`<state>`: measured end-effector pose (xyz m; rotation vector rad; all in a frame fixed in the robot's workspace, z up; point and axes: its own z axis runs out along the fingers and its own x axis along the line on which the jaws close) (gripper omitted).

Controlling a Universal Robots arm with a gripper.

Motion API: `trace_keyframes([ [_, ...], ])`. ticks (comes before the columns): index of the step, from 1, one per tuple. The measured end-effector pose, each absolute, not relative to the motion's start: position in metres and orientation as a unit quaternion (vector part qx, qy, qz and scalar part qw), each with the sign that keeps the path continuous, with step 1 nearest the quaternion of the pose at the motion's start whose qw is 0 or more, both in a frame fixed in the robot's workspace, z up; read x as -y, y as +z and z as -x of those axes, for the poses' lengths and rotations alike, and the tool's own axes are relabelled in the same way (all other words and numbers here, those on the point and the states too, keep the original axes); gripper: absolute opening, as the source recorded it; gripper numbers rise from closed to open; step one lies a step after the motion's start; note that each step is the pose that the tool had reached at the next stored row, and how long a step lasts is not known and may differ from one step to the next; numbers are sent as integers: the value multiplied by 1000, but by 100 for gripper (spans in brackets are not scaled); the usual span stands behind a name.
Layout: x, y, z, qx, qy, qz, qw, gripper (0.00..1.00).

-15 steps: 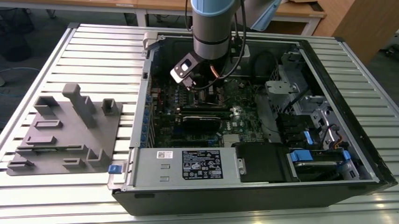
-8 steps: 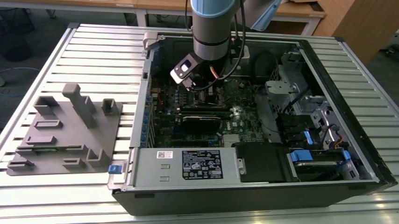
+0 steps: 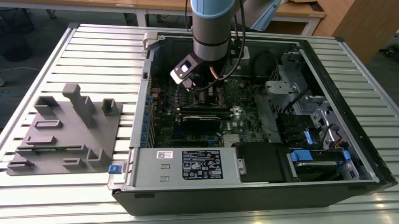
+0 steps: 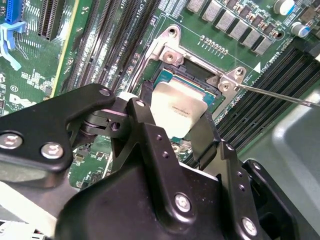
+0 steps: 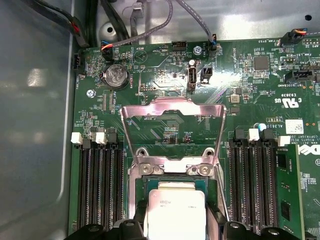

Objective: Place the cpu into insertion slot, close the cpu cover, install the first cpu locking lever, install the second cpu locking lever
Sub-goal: 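Place the cpu into insertion slot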

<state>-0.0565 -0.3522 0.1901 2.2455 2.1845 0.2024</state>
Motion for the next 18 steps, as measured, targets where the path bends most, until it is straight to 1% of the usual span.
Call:
trace_keyframes([
  [18,352,192,56,-696,65,-715,1,54],
])
